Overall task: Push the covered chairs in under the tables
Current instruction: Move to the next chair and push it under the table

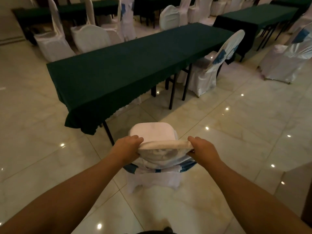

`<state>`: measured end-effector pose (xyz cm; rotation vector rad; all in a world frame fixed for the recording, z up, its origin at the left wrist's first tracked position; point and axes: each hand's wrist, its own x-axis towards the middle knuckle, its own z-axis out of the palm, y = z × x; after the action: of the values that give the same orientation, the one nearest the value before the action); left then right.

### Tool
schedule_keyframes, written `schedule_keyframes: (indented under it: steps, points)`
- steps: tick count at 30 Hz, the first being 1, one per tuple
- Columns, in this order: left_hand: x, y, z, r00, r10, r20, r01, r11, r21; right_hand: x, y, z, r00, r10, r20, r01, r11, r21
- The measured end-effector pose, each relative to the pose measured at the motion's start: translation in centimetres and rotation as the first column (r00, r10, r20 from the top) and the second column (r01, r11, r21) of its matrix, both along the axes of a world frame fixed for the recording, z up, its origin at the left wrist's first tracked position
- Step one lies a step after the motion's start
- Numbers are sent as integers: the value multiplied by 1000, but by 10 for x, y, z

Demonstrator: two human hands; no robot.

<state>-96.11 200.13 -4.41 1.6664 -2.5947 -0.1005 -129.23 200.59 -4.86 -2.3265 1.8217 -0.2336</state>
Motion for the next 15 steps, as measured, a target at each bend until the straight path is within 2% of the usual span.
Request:
schedule_keyframes:
  steps: [3, 6, 15]
  points:
    - [-20, -16, 8, 1000, 12, 6, -12, 1000, -26, -18, -18, 0, 1000, -8, 11, 8, 1000, 1]
    - [-38, -32, 13, 997, -7, 75, 11, 999, -44, -34, -34, -6, 999, -32, 30, 31, 999, 13]
    - [-58, -109, 18, 989, -15, 145, 16, 1000, -11, -50, -119, -20, 999, -22, 48, 19, 999, 45]
